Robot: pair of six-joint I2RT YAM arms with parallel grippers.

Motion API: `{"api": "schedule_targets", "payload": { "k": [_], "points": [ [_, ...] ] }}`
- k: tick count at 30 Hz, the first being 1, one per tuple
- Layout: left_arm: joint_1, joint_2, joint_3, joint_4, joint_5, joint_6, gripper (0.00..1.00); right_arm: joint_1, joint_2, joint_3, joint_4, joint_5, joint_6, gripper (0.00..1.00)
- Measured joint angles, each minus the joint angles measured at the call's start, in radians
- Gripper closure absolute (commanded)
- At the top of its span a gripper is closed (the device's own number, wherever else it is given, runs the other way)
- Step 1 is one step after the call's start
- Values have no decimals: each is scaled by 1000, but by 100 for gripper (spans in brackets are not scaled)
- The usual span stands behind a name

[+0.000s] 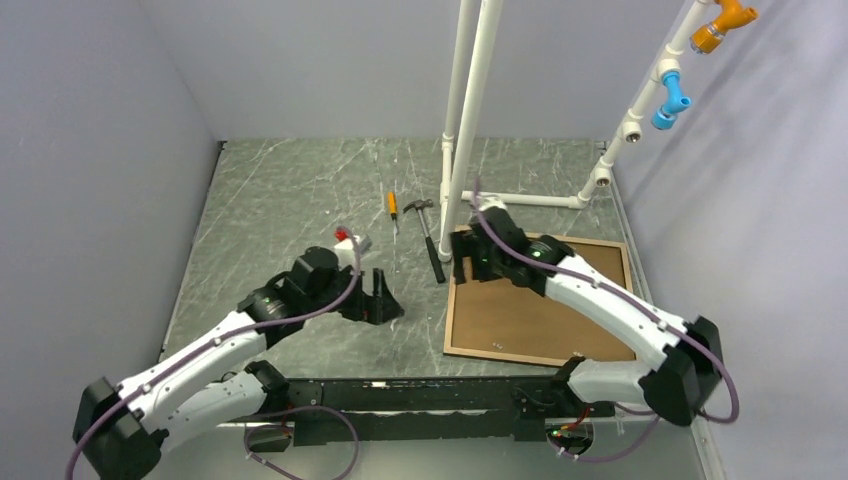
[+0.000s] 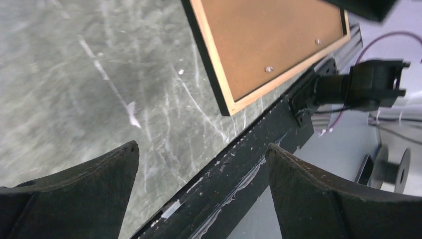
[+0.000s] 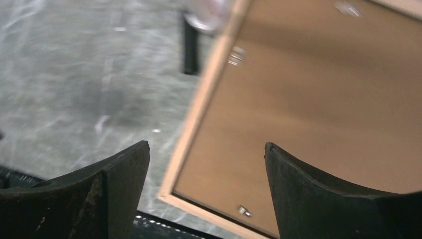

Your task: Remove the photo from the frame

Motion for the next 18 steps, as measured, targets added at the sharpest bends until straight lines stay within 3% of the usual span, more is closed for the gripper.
{"api": "schedule_targets", "payload": {
  "k": [8, 10, 14, 18],
  "points": [
    [-227, 251, 138, 101, -55, 68, 1, -383, -225, -272, -99, 8, 185, 7],
    [-264, 285, 181, 113, -72, 83, 1, -460, -259, -311, -136, 16, 225, 1],
    [-301, 315, 224, 133, -95, 100, 1, -555, -314, -318, -219, 69, 323, 1],
    [-312, 330, 241, 134, -105, 114, 1, -804, -378, -318, -254, 109, 381, 1]
  ]
}}
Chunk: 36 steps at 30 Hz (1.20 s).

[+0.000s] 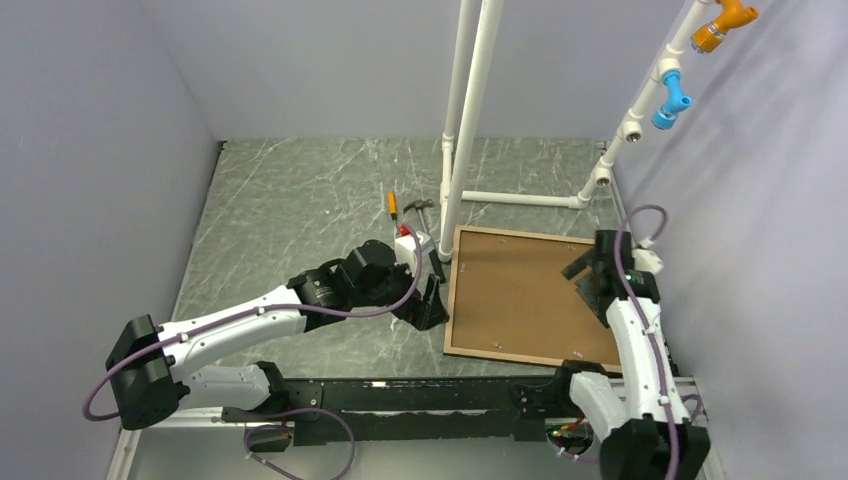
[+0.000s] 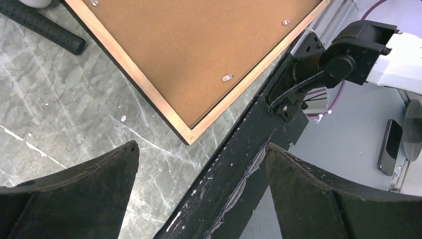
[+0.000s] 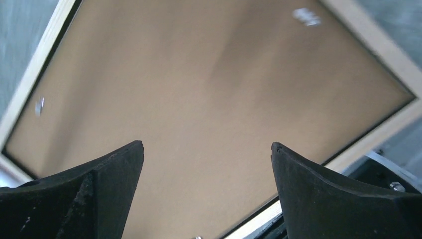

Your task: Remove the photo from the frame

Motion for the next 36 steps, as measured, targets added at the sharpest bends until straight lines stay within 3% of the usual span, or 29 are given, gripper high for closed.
{"api": "schedule_targets", "payload": {
  "k": [5, 11, 21, 29, 36],
  "points": [
    [-4, 3, 37, -19, 10, 15, 1, -339, 9, 0, -32, -3, 19, 4],
    [-6, 4, 113, -45, 55, 56, 1, -563, 130, -43, -80, 12, 66, 9],
    [-6, 5, 137, -58, 158, 106, 1, -690, 134, -51, -108, 109, 166, 18],
    [-8, 34, 137, -55, 213, 145, 1, -786, 56, -160, -80, 109, 292, 42],
    [-8, 36, 139, -55, 238, 168, 1, -838, 16, -258, -45, 83, 349, 41]
  ]
}}
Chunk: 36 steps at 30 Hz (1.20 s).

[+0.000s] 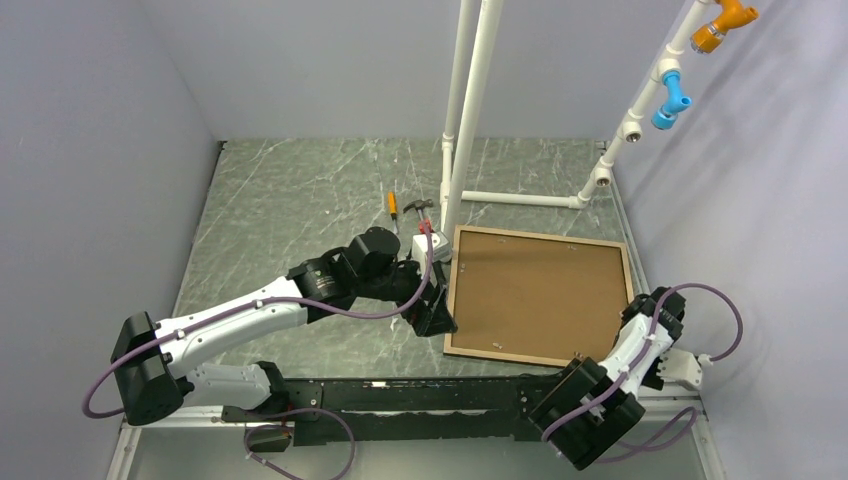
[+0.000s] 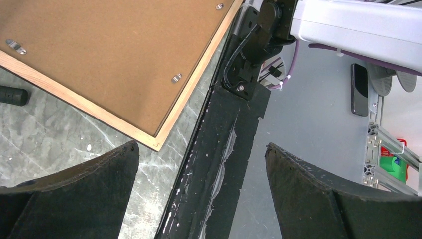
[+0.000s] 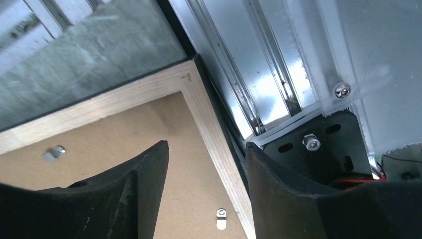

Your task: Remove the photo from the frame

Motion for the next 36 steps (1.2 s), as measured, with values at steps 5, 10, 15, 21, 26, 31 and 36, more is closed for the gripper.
{"api": "schedule_targets", "payload": {
  "k": [5, 10, 15, 21, 26, 31, 36],
  "points": [
    [0, 0, 0, 0, 9, 8, 1, -4, -78, -11, 31, 33, 27, 48],
    [0, -2, 5, -1, 8, 15, 1, -6, -169, -46, 69, 84, 36, 52],
    [0, -2, 32, -5, 6, 20, 0, -6, -111, -48, 85, 109, 50, 52],
    [0, 16, 71, -7, -1, 24, 1, -6, -13, -48, 108, 109, 64, 54],
    [0, 55, 96, -21, -11, 26, 1, -6, 29, -52, 137, 127, 71, 66],
    [0, 90, 102, -25, -32, 35, 1, -7, 36, -52, 146, 150, 63, 74],
    [-8, 113, 99, -19, -91, 92, 1, -7, 36, -52, 159, 149, 34, 100]
  ]
}}
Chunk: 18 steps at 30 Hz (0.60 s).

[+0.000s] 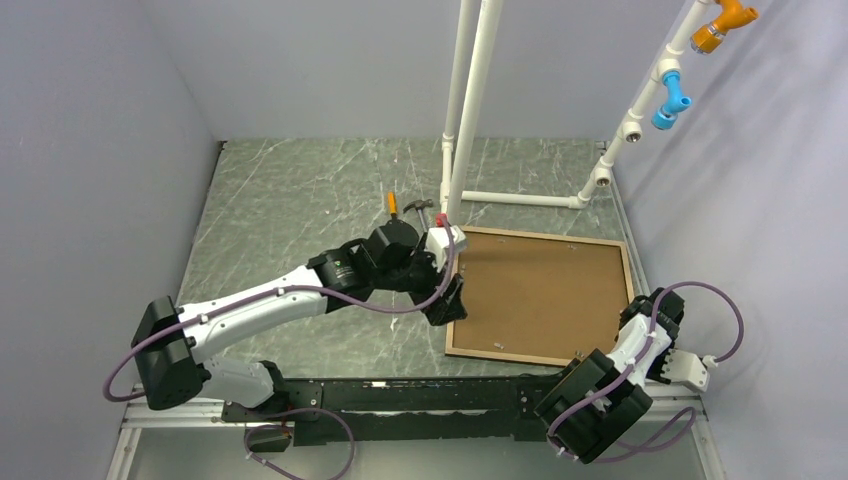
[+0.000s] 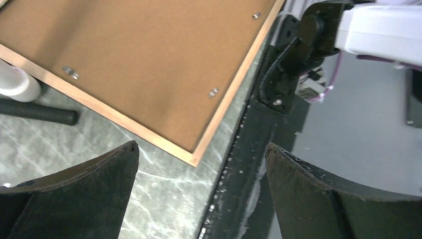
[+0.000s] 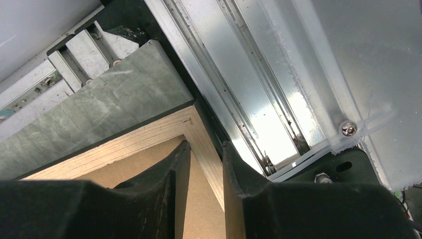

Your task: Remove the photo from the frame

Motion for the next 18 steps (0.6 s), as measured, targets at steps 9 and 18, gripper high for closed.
{"api": "schedule_targets", "payload": {
  "k": [9, 18],
  "points": [
    [-167, 109, -18, 62, -151, 273, 1, 0, 12, 4, 11, -1, -32, 100],
    [-317, 338, 46, 97, -267, 500, 8, -3, 126, 89, -55, -58, -85, 100]
  ]
}}
